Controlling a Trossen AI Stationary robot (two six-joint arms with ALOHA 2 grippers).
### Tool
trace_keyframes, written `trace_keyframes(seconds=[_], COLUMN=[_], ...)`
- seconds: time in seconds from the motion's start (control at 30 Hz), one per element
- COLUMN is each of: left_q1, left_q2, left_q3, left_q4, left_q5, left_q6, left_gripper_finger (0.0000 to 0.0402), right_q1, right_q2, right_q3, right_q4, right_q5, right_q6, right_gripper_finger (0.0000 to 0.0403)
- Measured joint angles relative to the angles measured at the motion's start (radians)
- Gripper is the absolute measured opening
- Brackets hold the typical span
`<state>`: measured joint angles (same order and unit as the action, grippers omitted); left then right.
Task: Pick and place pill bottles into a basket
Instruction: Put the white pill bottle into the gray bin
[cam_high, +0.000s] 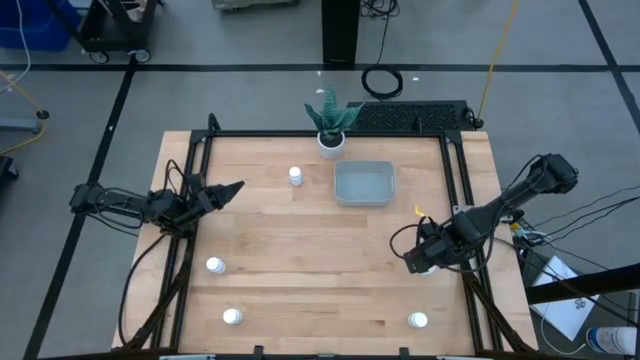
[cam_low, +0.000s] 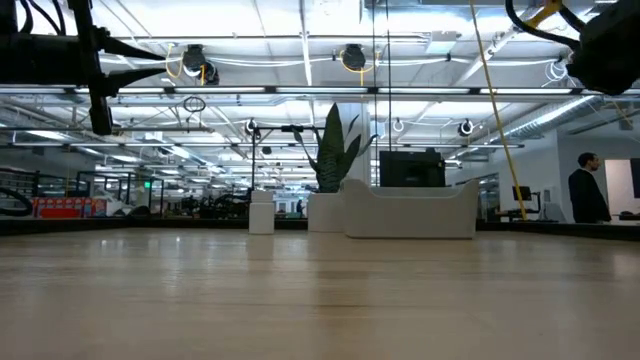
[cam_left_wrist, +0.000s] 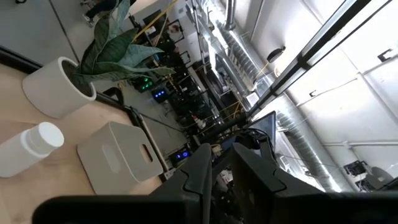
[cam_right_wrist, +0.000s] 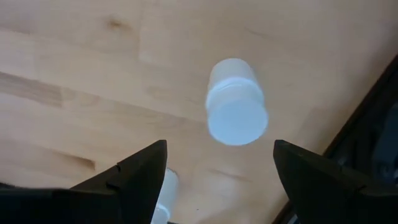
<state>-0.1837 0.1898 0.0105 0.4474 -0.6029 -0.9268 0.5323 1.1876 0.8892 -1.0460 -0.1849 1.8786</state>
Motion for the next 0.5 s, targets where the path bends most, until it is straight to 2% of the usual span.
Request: trace_keyframes(seconds=[0.2, 0.5], left_q1=[0.0, 0.0], left_q2=[0.0, 0.0], left_q3=[0.0, 0.0], left_q4=[0.0, 0.007], left_q5=[0.0, 0.0], left_q6=[-0.001, -0.003], left_gripper_finger=[0.0065, 0.0065], right_q1=[0.0, 0.0], right_q2=[0.0, 0.0], right_q3=[-0.038, -0.095], right_q4=[0.012, 0.12], right_q5=[0.0, 0.001], right_q6=[-0.002, 0.013], right_gripper_finger=[0.0284, 0.0283])
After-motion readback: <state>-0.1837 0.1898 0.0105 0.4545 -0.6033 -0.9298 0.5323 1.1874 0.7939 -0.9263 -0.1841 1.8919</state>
